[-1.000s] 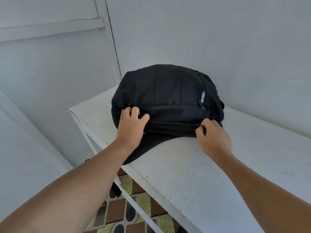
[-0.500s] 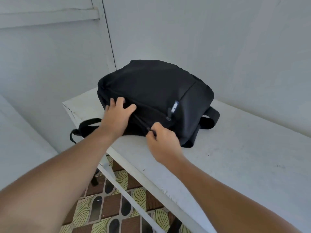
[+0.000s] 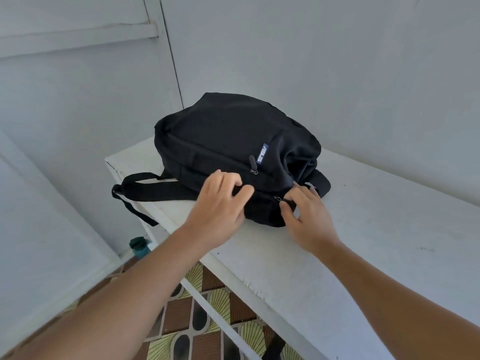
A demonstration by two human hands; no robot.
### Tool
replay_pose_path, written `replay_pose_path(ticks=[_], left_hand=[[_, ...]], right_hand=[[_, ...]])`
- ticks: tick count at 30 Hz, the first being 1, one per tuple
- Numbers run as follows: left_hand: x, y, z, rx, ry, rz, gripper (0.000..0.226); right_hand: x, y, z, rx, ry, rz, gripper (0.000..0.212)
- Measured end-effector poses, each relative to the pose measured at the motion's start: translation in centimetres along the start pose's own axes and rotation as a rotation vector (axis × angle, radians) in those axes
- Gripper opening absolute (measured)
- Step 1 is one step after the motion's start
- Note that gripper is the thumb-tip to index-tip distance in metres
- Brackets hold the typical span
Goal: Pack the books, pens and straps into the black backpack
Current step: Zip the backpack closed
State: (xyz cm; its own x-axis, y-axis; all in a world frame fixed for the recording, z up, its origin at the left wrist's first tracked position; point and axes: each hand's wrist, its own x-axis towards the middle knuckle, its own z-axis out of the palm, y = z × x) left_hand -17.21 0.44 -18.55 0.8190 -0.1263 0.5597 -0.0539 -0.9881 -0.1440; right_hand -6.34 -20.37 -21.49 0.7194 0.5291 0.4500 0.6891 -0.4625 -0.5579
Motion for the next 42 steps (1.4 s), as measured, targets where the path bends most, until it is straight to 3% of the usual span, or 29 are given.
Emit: replay_pose_path(ticks=[3,6,10,15,19,22,24,26,27,31,34,38,40,42], left_hand=[[1.1,3.0,1.6,-0.087,-0.087,-0.005,0.029],[0.3,2.7,2.5,-0.078,-0.101,-0.088,0.016],[-1.8,1.3,1.7,-0.097,-0.085,-0.022,0.004],[-3.7,-1.8,-0.2,-0.085,-0.015,-0.031,0.012],[-6.1,-4.5,-1.7,0.055,-0.049,0.047,0.038],[-5.3,-4.8,-2.6,0.064,-0.097,-0.03,0.023],[-4.4,-4.0,-3.6,0.049,-0.073,-0.082,0.02],[-3.7,-2.2,-4.9,0.002,-0.051,-0.106,0.004],[-3.4,-1.0,-5.5,-0.027,-0.032,-0.094,0.01],[-0.8,2.6,-4.7,-0.019,-0.044,-0.046,0.032],[0.0,3.7,-2.3,0.018,-0.072,-0.033,0.021],[-1.0,2.9,-1.6,0.086,-0.117,0.021,0.017],[-1.4,1.3,-2.0,0.115,-0.091,0.02,0.022],[-1.6,0.4,-2.6,0.158,-0.13,0.036,0.028]], right_hand=[[0.2,-1.3,0.4,0.042,-0.112,0.025,0.017],[0.1,-2.5,1.3,0.028,-0.114,0.006,0.019],[-0.7,-4.5,2.7,-0.011,-0.118,-0.103,0.025],[-0.5,-5.5,2.4,-0.125,-0.017,-0.328,0.013],[1.9,-2.1,-0.4,-0.204,0.085,-0.308,0.018],[3.3,-0.1,-1.7,-0.228,-0.008,-0.371,0.021],[3.6,-0.4,-1.6,-0.114,-0.059,-0.295,0.019],[3.0,-1.1,-1.1,0.014,-0.079,-0.191,0.017],[2.5,-1.5,-0.8,0.049,-0.067,-0.174,0.021],[1.0,-3.1,-0.3,0.096,0.04,-0.178,0.025],[0.4,-3.0,-0.7,0.089,0.088,-0.181,0.025],[0.9,-1.9,-1.7,0.017,0.02,-0.327,0.024],[2.9,-0.3,-3.0,0.006,0.033,-0.212,0.022],[4.8,1.9,-4.6,0.047,0.089,0.019,0.018]])
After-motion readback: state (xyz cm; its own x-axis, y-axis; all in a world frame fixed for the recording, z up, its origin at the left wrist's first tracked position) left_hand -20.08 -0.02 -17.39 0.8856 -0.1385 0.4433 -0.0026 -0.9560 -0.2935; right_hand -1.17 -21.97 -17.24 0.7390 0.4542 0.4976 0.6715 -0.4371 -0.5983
